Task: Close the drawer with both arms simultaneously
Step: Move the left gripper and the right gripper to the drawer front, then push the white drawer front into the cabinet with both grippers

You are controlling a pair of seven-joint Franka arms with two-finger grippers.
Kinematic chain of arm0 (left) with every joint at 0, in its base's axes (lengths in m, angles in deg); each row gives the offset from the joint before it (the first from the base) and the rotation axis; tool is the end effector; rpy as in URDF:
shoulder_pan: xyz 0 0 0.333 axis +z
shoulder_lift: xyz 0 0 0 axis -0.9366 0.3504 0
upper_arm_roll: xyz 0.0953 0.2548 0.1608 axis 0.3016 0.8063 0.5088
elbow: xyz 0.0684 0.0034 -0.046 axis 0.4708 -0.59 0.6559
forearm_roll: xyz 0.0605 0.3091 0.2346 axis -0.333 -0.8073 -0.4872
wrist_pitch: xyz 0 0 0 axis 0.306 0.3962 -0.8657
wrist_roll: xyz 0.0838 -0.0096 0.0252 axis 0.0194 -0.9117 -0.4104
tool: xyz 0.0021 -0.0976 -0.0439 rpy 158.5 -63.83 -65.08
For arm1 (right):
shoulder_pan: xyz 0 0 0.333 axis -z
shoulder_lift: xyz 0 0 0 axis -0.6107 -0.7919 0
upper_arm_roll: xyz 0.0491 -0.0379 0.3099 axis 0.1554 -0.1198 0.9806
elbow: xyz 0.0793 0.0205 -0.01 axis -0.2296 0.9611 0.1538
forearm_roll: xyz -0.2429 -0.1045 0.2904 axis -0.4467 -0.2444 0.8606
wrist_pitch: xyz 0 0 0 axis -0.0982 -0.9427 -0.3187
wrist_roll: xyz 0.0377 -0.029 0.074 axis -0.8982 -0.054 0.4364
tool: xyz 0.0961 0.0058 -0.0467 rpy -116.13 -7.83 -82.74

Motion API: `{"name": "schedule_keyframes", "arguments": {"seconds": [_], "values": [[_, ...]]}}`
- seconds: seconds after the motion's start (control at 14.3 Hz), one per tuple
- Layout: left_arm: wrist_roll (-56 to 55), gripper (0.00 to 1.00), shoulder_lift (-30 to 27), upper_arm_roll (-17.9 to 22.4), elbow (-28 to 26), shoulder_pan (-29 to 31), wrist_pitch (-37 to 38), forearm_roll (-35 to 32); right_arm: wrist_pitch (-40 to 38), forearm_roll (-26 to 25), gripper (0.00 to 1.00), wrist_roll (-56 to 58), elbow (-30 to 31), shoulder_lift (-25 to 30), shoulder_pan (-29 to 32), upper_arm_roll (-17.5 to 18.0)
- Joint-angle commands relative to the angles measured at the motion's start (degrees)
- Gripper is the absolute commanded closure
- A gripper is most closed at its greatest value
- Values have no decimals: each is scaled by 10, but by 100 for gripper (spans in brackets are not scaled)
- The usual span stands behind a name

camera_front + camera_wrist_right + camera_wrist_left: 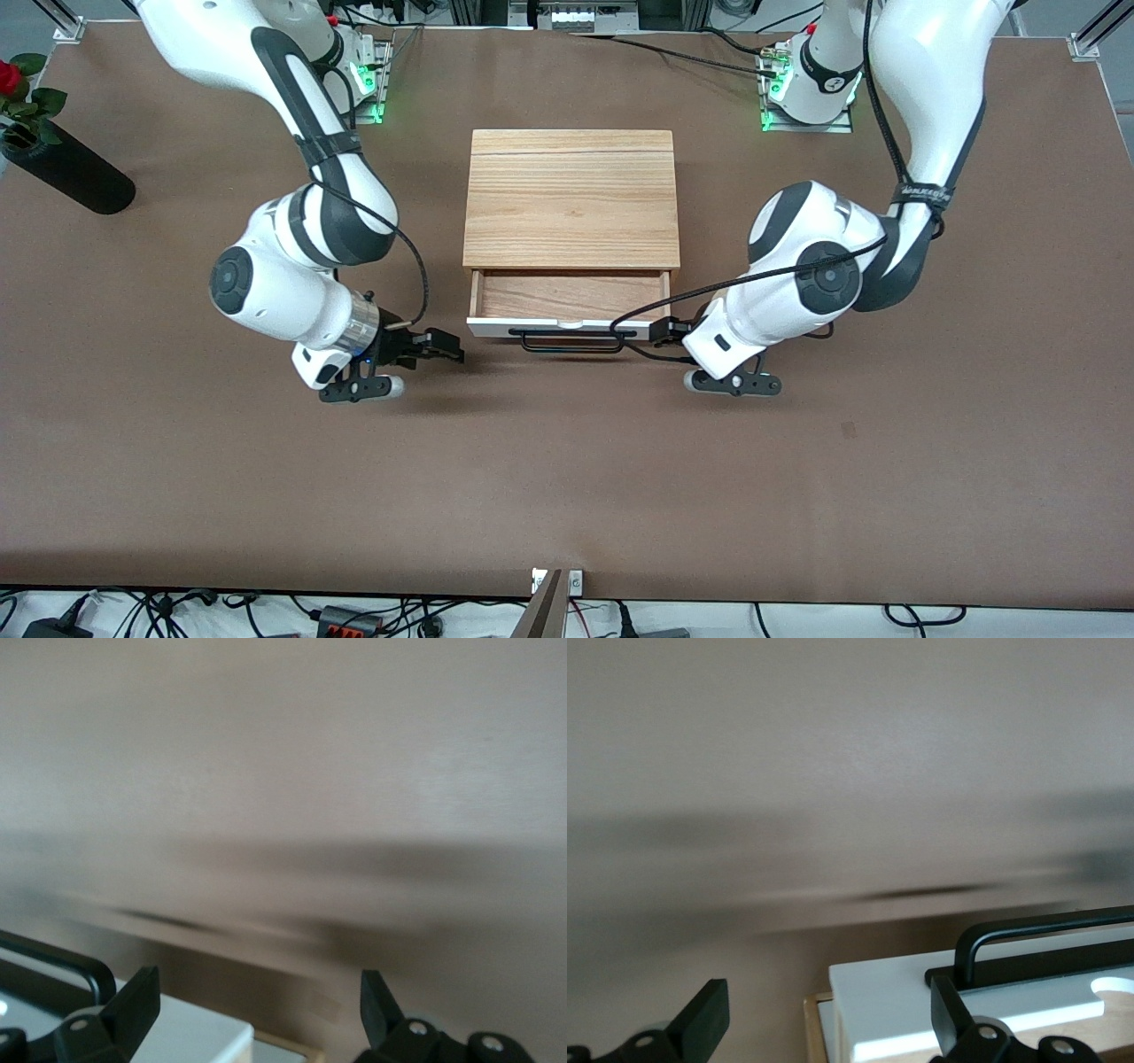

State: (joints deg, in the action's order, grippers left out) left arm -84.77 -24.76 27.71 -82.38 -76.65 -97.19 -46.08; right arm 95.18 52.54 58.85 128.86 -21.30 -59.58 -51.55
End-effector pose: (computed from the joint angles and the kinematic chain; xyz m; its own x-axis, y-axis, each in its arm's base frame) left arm 0.6414 -0.3049 0.3477 0.9965 -0.0217 -0.0808 -0.0015 -0.9702 0.2424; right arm 0.6505 0.2730 0.3109 0.9990 -0.0063 0.0451 0.0136 -0.9033 -0.4288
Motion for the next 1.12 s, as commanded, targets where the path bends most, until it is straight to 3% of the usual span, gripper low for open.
{"name": "schedule_keyframes", "arguments": {"seconds": [0.0,0.14,1.05], "values": [[-6,0,20,-3,23,-10,-4,-30,34,39,0,-2,-14,-29,-24,-2],[-16,0,24,-4,23,-12,-4,-72,37,43,0,3,-12,-32,-36,-2],[-38,0,19,-32,-7,-15,25,-76,-9,43,0,6,5,-31,-57,-2]]}}
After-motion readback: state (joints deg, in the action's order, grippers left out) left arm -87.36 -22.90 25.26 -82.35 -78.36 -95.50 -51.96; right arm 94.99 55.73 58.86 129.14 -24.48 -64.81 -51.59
